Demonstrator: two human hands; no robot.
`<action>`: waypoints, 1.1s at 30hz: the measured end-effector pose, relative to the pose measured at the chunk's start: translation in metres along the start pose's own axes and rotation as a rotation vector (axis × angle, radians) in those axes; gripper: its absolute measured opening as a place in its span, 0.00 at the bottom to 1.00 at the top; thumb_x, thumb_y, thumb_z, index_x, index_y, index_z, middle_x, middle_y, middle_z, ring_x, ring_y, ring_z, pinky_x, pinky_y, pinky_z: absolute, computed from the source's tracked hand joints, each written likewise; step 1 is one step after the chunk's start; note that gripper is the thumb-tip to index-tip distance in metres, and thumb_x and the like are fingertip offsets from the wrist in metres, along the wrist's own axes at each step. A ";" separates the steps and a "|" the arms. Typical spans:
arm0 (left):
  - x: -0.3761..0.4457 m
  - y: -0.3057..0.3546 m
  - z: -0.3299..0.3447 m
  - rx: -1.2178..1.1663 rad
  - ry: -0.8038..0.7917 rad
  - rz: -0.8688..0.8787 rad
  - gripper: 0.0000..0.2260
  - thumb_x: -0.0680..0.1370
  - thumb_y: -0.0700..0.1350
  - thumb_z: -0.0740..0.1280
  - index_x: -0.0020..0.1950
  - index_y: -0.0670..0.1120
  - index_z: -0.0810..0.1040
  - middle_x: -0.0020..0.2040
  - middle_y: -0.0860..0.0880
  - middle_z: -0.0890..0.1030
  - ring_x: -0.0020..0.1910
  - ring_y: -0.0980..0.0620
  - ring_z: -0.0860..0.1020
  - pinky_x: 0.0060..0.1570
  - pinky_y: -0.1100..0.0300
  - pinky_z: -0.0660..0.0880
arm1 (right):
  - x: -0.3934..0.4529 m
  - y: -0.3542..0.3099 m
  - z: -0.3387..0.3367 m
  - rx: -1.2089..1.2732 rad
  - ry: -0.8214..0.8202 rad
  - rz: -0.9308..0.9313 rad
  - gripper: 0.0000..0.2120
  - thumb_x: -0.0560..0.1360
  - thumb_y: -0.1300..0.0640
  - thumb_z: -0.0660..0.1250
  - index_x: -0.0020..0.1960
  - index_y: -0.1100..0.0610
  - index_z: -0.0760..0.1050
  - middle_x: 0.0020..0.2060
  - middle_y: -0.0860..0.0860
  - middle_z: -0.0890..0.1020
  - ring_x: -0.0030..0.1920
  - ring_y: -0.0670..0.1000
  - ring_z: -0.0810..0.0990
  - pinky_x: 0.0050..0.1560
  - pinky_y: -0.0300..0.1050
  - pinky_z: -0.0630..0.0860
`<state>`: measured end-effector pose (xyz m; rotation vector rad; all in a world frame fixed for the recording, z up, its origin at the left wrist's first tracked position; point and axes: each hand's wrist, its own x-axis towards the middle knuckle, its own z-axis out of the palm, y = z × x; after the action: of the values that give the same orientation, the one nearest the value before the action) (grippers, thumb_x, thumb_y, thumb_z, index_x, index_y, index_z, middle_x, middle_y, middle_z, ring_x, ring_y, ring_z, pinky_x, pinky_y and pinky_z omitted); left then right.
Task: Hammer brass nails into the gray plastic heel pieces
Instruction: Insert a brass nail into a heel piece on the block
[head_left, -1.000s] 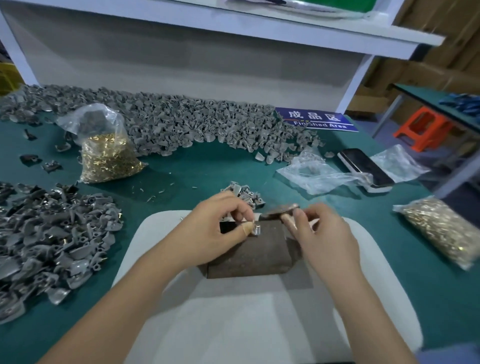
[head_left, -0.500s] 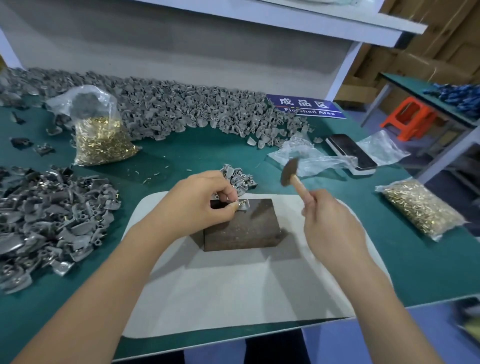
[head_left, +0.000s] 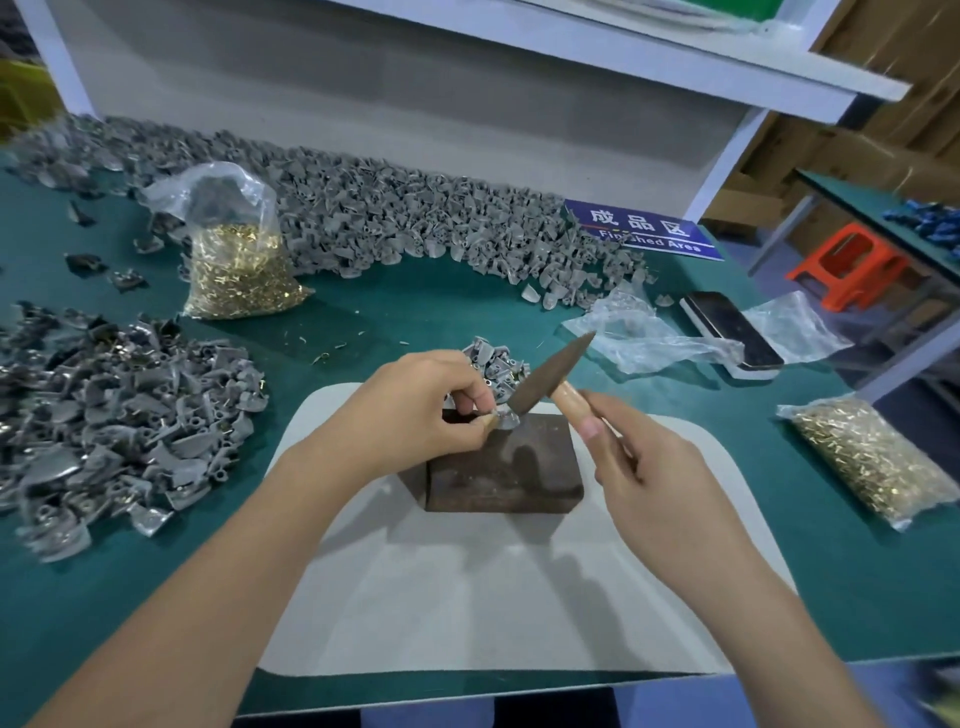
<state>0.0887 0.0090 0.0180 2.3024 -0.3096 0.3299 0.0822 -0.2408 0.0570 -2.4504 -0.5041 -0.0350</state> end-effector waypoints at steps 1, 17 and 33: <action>0.000 0.000 0.000 -0.003 -0.003 0.002 0.03 0.72 0.47 0.76 0.43 0.55 0.84 0.40 0.58 0.78 0.43 0.57 0.78 0.45 0.52 0.77 | 0.000 -0.001 -0.001 0.013 0.038 -0.010 0.10 0.83 0.39 0.54 0.61 0.31 0.70 0.36 0.40 0.79 0.36 0.47 0.75 0.38 0.51 0.75; 0.003 -0.007 -0.006 -0.030 -0.060 0.019 0.04 0.75 0.48 0.76 0.41 0.55 0.83 0.39 0.59 0.79 0.42 0.55 0.78 0.43 0.49 0.77 | 0.002 -0.004 0.008 -0.102 0.048 0.008 0.13 0.83 0.40 0.52 0.64 0.34 0.70 0.35 0.41 0.79 0.39 0.50 0.77 0.39 0.53 0.76; 0.001 -0.004 -0.009 -0.003 -0.081 -0.017 0.04 0.76 0.49 0.76 0.42 0.55 0.83 0.40 0.56 0.81 0.43 0.56 0.80 0.46 0.47 0.78 | -0.004 -0.006 0.012 -0.068 0.089 0.018 0.10 0.85 0.46 0.54 0.60 0.42 0.73 0.34 0.47 0.78 0.37 0.53 0.76 0.38 0.55 0.75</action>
<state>0.0902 0.0184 0.0215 2.3181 -0.3303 0.2271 0.0751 -0.2301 0.0502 -2.5067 -0.4479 -0.1554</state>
